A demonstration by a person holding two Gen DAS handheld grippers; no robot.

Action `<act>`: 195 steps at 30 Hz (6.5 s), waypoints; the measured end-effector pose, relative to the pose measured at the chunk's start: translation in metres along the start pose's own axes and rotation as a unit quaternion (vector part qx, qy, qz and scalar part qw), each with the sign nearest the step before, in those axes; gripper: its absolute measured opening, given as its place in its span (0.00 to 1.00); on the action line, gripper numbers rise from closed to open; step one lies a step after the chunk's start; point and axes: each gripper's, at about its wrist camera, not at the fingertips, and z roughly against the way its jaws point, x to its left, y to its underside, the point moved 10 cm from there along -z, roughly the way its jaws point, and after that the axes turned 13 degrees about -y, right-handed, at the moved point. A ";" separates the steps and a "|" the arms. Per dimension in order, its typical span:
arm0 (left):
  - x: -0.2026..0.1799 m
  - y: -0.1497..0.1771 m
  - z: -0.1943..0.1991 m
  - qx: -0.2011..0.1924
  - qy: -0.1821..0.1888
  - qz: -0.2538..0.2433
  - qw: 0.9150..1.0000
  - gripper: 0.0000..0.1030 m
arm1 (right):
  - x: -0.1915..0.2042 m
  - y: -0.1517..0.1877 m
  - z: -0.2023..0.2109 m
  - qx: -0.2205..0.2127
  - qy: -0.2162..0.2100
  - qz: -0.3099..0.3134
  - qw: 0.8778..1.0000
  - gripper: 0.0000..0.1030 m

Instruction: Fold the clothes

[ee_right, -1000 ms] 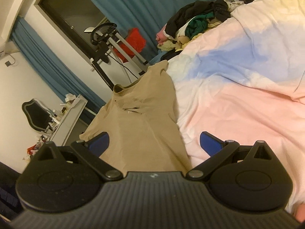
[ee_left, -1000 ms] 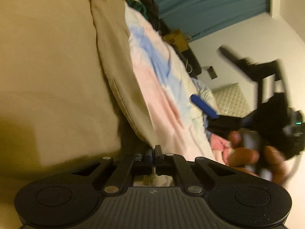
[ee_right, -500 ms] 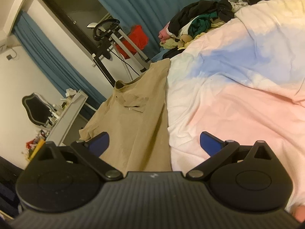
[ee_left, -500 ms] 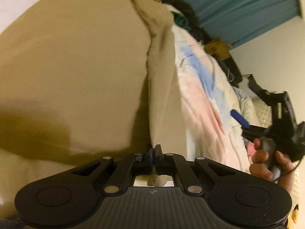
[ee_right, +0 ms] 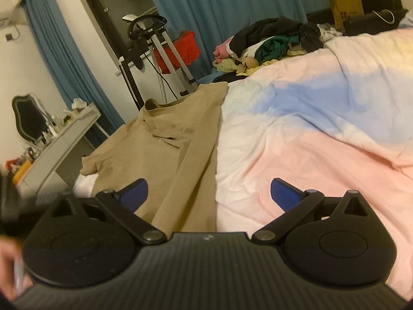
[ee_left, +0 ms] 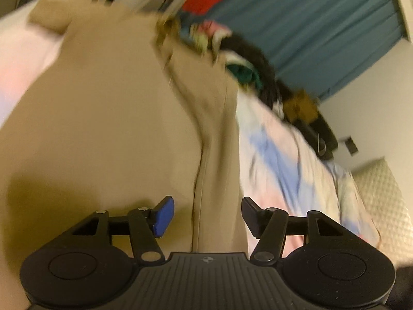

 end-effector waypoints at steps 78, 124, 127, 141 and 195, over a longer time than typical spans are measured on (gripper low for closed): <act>-0.035 0.077 0.159 -0.198 -0.097 -0.230 0.948 0.81 | 0.028 0.002 0.044 -0.060 0.011 0.049 0.997 1.00; 0.220 -0.011 0.182 -0.267 -0.106 0.144 0.947 0.90 | 0.272 -0.102 -0.435 -0.008 -0.141 0.168 0.976 0.07; 0.206 -0.006 0.188 -0.275 -0.097 0.134 0.947 0.90 | 0.238 -0.149 -0.399 -0.051 -0.132 0.149 0.979 0.06; 0.136 0.016 0.134 -0.243 -0.126 0.027 0.962 0.90 | 0.002 -0.167 -0.364 -0.065 -0.007 0.064 0.996 0.10; 0.120 0.096 0.134 0.052 -0.139 -0.302 0.942 0.23 | 0.077 0.001 -0.024 0.008 -0.064 0.106 0.992 0.89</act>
